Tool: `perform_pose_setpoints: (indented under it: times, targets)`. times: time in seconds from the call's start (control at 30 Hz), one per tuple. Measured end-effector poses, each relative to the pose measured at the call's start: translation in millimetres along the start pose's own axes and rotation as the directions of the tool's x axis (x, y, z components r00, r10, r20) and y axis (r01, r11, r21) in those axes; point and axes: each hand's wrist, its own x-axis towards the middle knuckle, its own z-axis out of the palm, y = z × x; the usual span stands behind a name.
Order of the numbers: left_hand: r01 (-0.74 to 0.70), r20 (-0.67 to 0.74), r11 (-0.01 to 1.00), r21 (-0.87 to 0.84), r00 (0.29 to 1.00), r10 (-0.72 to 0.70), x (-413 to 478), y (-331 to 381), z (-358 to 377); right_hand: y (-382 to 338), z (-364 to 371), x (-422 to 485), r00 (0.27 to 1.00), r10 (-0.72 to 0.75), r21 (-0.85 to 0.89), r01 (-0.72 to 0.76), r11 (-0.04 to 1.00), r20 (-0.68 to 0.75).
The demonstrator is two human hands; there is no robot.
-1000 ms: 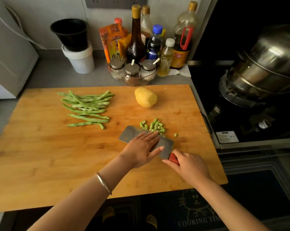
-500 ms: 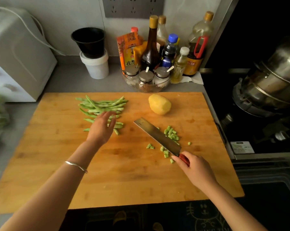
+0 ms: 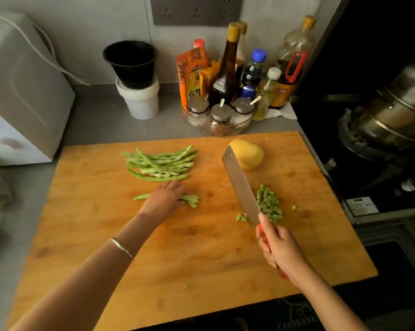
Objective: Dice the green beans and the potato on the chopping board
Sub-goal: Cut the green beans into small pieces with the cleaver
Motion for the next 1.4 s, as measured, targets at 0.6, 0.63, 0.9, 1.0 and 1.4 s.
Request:
perform_pose_setpoints:
  times: [0.6,0.63,0.9,1.0,1.4]
  targets:
    - [-0.186,-0.378,0.893,-0.411,0.925,0.018,-8.8,95.9,48.5,31.8,-9.3,-14.7,0.988,0.141,0.002,-0.141,0.99,-0.056]
    - [-0.187,-0.392,0.885,-0.426,0.92,0.006,-9.9,94.6,48.7,32.4,-8.7,-14.4,0.99,0.137,-0.009,-0.138,0.99,-0.043]
    - [-0.164,-0.442,0.763,-0.626,0.88,-0.174,6.9,72.7,20.0,28.8,-0.7,-8.8,0.993,0.116,-0.031,-0.116,0.993,-0.008]
    - [-0.048,-0.297,0.808,-0.587,0.941,-0.16,20.1,71.0,24.7,28.8,0.6,-7.7,0.994,0.11,-0.046,-0.111,0.993,-0.015]
    - [-0.121,-0.253,0.883,-0.453,0.968,0.003,-0.7,93.2,52.2,31.1,6.0,-10.8,0.995,0.101,-0.052,-0.102,0.993,-0.022]
